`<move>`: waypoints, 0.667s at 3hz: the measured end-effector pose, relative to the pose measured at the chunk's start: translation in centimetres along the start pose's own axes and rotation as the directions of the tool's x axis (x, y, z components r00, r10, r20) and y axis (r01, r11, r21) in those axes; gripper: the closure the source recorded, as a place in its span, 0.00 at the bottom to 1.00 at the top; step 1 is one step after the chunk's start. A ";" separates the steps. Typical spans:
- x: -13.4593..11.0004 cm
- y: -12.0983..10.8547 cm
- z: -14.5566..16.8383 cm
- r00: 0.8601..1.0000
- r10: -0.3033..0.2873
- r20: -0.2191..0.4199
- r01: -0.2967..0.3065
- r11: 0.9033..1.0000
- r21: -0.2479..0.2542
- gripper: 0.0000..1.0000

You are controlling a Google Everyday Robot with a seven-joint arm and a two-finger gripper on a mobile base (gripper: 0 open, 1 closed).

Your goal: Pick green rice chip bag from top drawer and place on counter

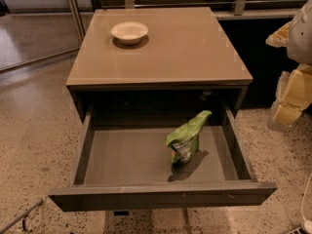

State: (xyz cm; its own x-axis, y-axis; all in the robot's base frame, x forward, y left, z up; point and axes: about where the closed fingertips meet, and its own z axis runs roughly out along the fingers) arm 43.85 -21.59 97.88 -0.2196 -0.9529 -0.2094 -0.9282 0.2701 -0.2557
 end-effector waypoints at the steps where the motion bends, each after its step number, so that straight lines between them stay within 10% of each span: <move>1: 0.0 0.0 0.0 1.000 -0.001 0.000 0.001 1.000 0.002 0.00; 2: -1.1 -0.2 1.1 0.994 -0.106 0.004 0.105 0.994 0.012 0.00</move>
Offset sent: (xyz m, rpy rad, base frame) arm 0.0225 0.0316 -0.0286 -0.0872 -0.0572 0.2939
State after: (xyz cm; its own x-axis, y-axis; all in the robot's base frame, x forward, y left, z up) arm 44.61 -20.48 97.12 -0.1191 -0.9754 -0.1855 -0.9425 0.1698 -0.2877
